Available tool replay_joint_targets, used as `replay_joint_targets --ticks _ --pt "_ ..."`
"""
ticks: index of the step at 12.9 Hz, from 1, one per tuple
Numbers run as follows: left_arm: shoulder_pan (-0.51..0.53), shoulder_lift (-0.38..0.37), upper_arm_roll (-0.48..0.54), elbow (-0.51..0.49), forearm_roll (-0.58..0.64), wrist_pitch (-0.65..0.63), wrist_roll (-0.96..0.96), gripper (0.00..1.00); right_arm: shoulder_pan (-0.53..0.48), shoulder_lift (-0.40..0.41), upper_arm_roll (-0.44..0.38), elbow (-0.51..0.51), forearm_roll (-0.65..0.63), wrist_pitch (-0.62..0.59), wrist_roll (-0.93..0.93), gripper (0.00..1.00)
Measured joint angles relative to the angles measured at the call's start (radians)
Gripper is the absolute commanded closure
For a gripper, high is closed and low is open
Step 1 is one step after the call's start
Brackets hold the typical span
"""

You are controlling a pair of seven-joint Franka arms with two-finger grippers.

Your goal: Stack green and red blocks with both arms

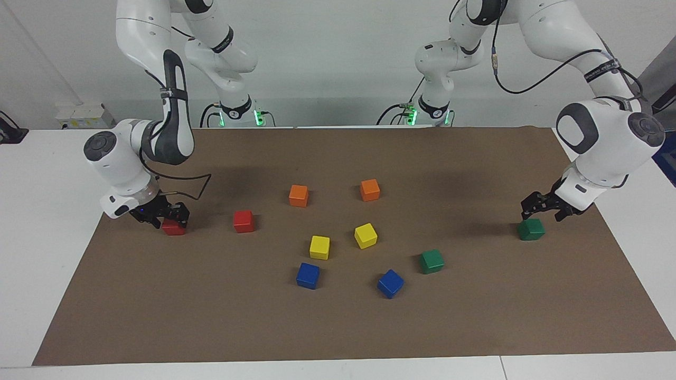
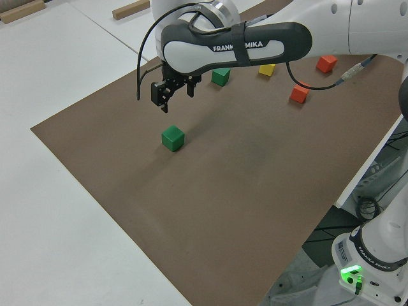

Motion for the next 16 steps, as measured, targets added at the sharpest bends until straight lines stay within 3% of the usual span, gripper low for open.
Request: replay_joint_targets --ticks 3,6,10,13,16 --pt "-0.178 0.035 -0.004 0.001 0.000 0.048 -0.231 0.00 0.005 -0.014 0.009 0.009 0.000 -0.048 0.003 0.00" --pt "-0.292 0.140 -0.001 0.044 0.000 0.117 -0.366 0.00 0.062 -0.067 0.015 0.047 0.000 -0.169 0.093 0.00" --pt "-0.314 0.232 0.004 0.100 0.000 0.205 -0.430 0.00 0.227 -0.095 0.021 0.115 0.000 -0.286 0.388 0.00" --pt "-0.318 0.238 0.003 0.101 0.000 0.229 -0.459 0.00 0.335 -0.091 0.024 0.113 -0.001 -0.278 0.547 0.01" --pt "-0.326 0.246 0.003 0.101 0.000 0.254 -0.510 0.00 0.350 -0.079 0.023 0.067 -0.001 -0.194 0.571 0.01"
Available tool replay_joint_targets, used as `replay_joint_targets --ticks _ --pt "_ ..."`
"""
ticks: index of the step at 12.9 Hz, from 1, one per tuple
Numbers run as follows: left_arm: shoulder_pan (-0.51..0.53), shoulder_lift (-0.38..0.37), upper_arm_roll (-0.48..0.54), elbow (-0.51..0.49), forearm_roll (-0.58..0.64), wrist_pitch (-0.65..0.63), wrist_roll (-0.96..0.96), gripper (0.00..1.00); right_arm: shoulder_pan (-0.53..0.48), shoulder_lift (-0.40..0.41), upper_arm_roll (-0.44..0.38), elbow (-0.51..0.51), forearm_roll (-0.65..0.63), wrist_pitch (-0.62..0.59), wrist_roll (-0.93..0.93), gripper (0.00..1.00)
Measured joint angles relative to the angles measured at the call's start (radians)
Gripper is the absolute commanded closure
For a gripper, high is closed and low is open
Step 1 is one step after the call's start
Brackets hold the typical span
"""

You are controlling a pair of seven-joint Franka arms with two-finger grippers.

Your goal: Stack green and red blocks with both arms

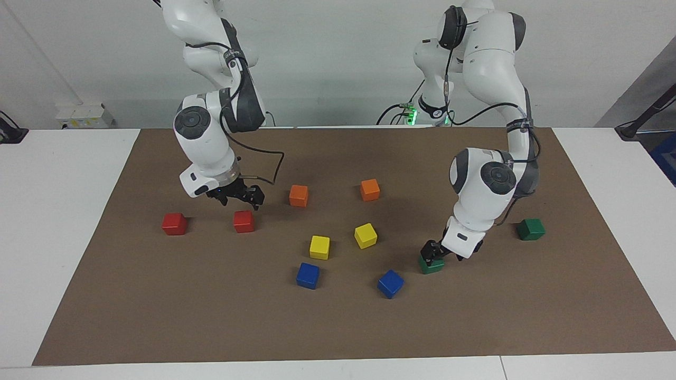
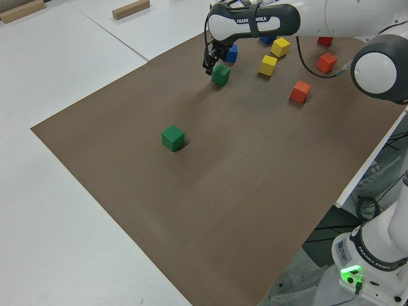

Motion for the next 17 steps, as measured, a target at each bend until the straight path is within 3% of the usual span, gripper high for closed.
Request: replay_joint_targets --ticks 5,6,7,9,10,11,13,14,16,17 --pt "-0.037 0.040 0.002 0.000 0.059 0.007 -0.044 0.00 -0.001 0.004 -0.005 -0.073 -0.041 0.094 -0.060 0.01" --pt "-0.037 0.045 0.003 0.000 0.083 0.007 -0.047 0.07 -0.001 0.004 -0.005 -0.078 -0.045 0.104 -0.078 0.01" --pt "-0.037 0.048 0.005 0.000 0.091 0.007 -0.050 0.17 -0.001 0.004 -0.005 -0.088 -0.047 0.128 -0.094 0.01" --pt "-0.038 0.051 0.006 -0.008 0.097 0.021 -0.068 0.48 -0.002 0.005 -0.006 -0.115 -0.049 0.174 -0.107 0.01" --pt "-0.040 0.051 0.006 -0.018 0.098 0.031 -0.074 0.83 -0.002 0.006 -0.006 -0.122 -0.049 0.184 -0.107 0.01" --pt "-0.041 0.052 0.006 -0.031 0.099 0.045 -0.079 1.00 -0.002 0.008 -0.006 -0.126 -0.049 0.195 -0.107 0.01" --pt "-0.042 0.050 0.006 -0.042 0.102 0.058 -0.080 1.00 -0.005 0.020 -0.007 -0.132 -0.049 0.221 -0.107 0.03" --pt "-0.042 0.050 0.006 -0.042 0.102 0.058 -0.080 1.00 -0.007 0.032 -0.008 -0.135 -0.049 0.239 -0.107 0.15" --pt "-0.042 0.050 0.007 -0.040 0.102 0.056 -0.081 1.00 -0.008 0.051 -0.009 -0.137 -0.049 0.253 -0.107 0.71" --pt "-0.039 0.049 0.013 -0.034 0.102 0.049 -0.081 1.00 -0.007 0.056 -0.008 -0.137 -0.049 0.253 -0.107 0.94"
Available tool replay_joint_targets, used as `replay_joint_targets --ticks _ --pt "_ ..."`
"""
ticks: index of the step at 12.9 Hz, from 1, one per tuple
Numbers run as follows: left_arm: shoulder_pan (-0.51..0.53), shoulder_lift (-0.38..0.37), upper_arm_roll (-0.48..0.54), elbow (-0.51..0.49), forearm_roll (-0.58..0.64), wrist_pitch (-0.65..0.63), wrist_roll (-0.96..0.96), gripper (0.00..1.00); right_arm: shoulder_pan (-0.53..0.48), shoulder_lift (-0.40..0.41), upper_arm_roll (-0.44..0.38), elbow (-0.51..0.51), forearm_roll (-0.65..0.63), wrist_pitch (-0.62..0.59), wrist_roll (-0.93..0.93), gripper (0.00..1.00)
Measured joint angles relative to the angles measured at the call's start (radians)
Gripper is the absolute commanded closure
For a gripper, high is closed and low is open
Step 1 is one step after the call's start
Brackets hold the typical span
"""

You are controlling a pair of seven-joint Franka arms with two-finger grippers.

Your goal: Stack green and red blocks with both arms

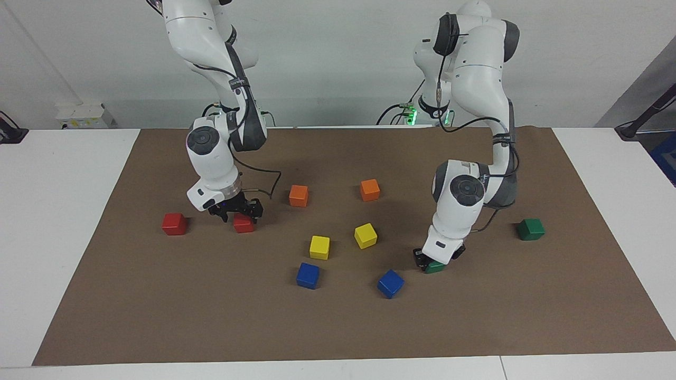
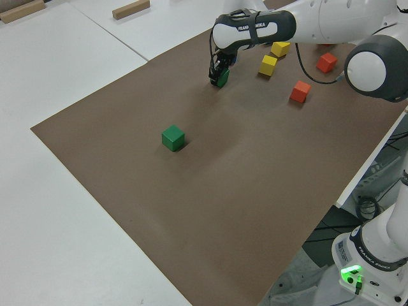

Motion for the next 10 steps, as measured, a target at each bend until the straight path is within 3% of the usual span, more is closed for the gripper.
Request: replay_joint_targets --ticks 1,3,5,7,10 --pt "0.009 -0.006 0.007 0.011 0.000 -0.021 0.000 1.00 0.001 0.001 0.000 0.000 0.000 -0.001 0.000 1.00" --pt "0.062 -0.039 0.008 0.029 0.000 -0.090 0.043 1.00 0.001 -0.003 0.000 0.011 0.000 -0.035 0.001 1.00" --pt "0.145 -0.108 0.011 0.032 -0.007 -0.193 0.192 1.00 -0.012 -0.020 -0.005 0.084 -0.005 -0.182 -0.012 1.00" --pt "0.252 -0.170 0.013 0.030 -0.013 -0.279 0.400 1.00 -0.080 -0.053 -0.009 0.184 -0.006 -0.326 -0.108 1.00" --pt "0.395 -0.197 0.013 0.014 -0.021 -0.304 0.648 1.00 -0.226 -0.086 -0.015 0.232 -0.006 -0.370 -0.300 1.00"
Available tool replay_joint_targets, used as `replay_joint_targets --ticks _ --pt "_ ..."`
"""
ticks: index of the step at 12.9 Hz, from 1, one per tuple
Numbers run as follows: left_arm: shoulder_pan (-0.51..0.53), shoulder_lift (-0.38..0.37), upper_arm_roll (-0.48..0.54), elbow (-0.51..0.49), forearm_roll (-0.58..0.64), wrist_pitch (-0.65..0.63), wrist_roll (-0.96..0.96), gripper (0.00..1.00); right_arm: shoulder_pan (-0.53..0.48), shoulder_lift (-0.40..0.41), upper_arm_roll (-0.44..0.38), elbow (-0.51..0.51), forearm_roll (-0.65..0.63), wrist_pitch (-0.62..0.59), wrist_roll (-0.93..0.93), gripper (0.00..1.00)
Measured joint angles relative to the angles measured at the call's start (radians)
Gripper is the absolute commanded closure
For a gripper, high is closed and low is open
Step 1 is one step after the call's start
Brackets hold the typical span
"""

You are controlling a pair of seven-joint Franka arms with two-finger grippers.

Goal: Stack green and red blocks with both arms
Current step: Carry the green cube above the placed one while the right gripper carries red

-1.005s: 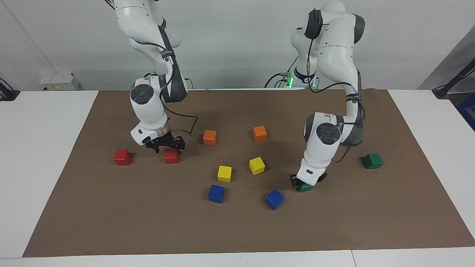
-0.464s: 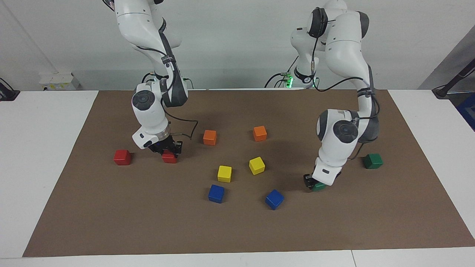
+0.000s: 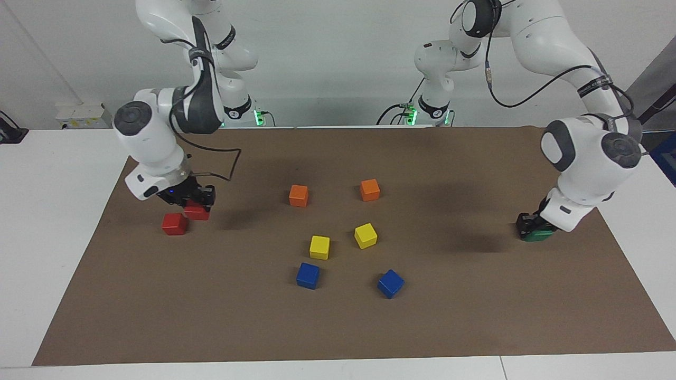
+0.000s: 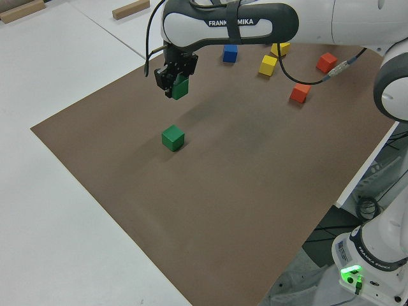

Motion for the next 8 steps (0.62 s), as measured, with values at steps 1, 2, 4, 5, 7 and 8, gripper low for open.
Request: replay_joint_targets --ticks 1,2,4,5,7,8 --pt "0.021 0.000 -0.001 -0.014 -0.001 0.003 0.041 1.00 -0.034 0.001 -0.001 0.001 0.000 0.003 -0.053 1.00" --pt "0.032 0.000 -0.001 -0.035 -0.002 0.012 0.069 1.00 -0.057 0.004 -0.002 0.000 0.000 0.011 -0.094 1.00" --pt "0.046 0.000 -0.003 -0.092 -0.015 0.059 0.125 1.00 -0.077 0.015 -0.002 -0.002 0.000 0.034 -0.137 1.00" --pt "0.055 0.000 -0.003 -0.113 -0.028 0.074 0.157 1.00 -0.078 0.020 -0.002 -0.005 0.000 0.046 -0.142 1.00" --pt "0.065 0.000 -0.003 -0.127 -0.038 0.087 0.185 1.00 -0.078 0.026 0.000 -0.022 0.000 0.082 -0.142 1.00" --pt "0.066 0.000 -0.003 -0.132 -0.039 0.096 0.189 1.00 -0.078 0.027 0.000 -0.033 0.000 0.095 -0.142 1.00"
